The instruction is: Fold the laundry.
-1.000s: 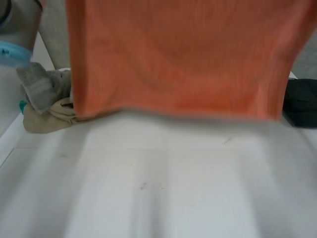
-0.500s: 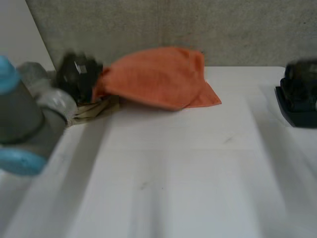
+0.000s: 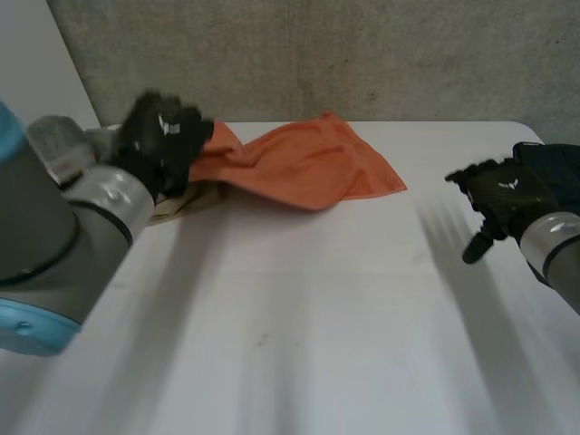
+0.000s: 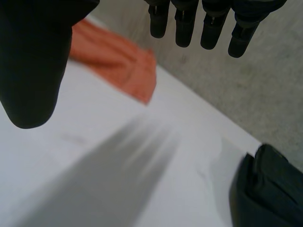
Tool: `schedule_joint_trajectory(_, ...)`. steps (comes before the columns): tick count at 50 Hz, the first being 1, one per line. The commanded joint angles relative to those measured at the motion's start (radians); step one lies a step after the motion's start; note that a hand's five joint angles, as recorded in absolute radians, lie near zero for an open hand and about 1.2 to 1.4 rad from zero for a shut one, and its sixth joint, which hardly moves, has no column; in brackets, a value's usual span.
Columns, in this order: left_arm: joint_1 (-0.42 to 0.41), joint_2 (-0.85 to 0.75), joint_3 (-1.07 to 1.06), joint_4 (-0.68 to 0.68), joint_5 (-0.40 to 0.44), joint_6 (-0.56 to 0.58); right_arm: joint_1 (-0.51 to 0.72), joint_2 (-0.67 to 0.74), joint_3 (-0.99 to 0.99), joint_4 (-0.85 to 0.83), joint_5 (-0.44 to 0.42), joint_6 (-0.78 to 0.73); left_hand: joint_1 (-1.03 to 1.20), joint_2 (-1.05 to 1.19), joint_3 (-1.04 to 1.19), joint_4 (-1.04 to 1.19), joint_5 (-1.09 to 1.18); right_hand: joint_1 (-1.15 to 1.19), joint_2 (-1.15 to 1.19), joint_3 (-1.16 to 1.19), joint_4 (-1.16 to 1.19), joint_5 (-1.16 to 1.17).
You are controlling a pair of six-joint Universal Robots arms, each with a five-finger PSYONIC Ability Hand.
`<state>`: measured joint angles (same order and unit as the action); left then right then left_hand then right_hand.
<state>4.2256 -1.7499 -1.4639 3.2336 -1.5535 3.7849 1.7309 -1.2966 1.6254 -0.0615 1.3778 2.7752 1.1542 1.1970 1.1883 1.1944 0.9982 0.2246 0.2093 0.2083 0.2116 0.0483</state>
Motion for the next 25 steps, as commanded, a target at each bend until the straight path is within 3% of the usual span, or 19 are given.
schedule_joint_trajectory(1,-0.081,0.122,0.16,-0.116,0.001,-0.016,0.101,0.054,-0.076,-0.015,0.061,0.242,0.242,0.199,0.208,0.202,0.223,-0.05,-0.035,-0.034,-0.037,-0.048)
schedule_joint_trajectory(12,-0.203,0.162,0.398,-0.29,-0.008,-0.011,0.245,0.291,-0.301,0.035,0.162,0.504,0.242,0.199,0.208,0.202,0.223,-0.05,-0.035,-0.034,-0.037,-0.048)
schedule_joint_trajectory(17,-0.237,0.17,0.462,-0.33,-0.02,-0.016,0.303,0.428,-0.424,0.057,0.233,0.538,0.242,0.199,0.208,0.202,0.223,-0.05,-0.035,-0.034,-0.037,-0.048)
schedule_joint_trajectory(21,-0.251,0.182,0.499,-0.338,-0.036,-0.01,0.332,0.52,-0.484,0.084,0.253,0.541,0.242,0.199,0.208,0.202,0.223,0.094,0.109,0.11,0.107,0.095)
schedule_joint_trajectory(25,-0.246,0.182,0.524,-0.339,-0.048,-0.01,0.358,0.54,-0.472,0.141,0.245,0.553,0.242,0.199,0.208,0.202,0.223,0.396,0.411,0.412,0.409,0.398)
